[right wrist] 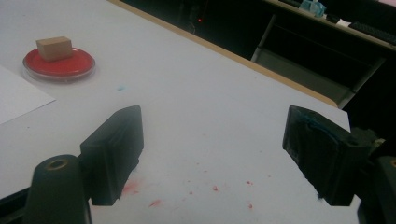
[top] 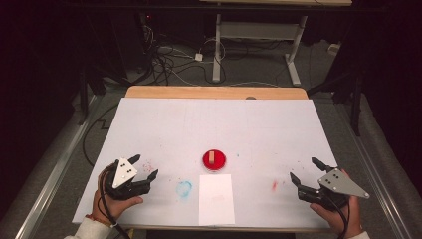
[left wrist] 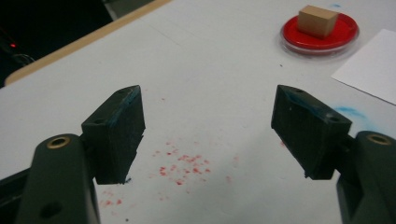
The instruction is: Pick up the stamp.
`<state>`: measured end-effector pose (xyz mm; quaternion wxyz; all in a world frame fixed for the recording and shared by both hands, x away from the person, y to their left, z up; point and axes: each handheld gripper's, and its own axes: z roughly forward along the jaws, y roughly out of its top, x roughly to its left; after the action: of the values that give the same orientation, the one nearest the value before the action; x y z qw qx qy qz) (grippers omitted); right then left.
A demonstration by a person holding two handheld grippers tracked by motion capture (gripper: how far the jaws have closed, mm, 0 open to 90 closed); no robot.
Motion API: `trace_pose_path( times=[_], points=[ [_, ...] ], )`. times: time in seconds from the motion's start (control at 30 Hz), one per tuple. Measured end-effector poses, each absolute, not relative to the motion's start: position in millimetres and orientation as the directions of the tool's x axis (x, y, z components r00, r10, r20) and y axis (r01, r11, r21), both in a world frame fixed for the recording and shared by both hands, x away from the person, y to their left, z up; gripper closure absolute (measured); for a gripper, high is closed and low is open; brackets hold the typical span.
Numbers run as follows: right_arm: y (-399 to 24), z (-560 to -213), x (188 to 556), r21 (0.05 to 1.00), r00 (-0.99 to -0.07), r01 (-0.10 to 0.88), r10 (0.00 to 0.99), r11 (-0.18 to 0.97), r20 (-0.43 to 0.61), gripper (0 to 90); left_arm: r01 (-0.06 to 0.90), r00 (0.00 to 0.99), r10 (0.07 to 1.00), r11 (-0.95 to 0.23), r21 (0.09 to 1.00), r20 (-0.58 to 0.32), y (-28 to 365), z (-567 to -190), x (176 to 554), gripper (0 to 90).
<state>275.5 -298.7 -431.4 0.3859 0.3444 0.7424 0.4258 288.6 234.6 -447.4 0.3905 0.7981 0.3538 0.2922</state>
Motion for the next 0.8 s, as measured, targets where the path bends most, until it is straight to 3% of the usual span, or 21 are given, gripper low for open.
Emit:
trace_pose_path(
  times=[0.43,0.8],
  points=[
    [-292,-433,275,0.887,-0.487,0.192,0.826,0.419,-0.284,20.0,0.352,0.621,0.769,-0.45,0.821,0.156,220,-448,286,23.8],
    [-291,-434,276,0.886,-0.495,0.189,0.821,0.422,-0.285,19.4,0.333,0.635,0.747,-0.496,0.802,0.199,196,-442,295,23.8]
  ],
)
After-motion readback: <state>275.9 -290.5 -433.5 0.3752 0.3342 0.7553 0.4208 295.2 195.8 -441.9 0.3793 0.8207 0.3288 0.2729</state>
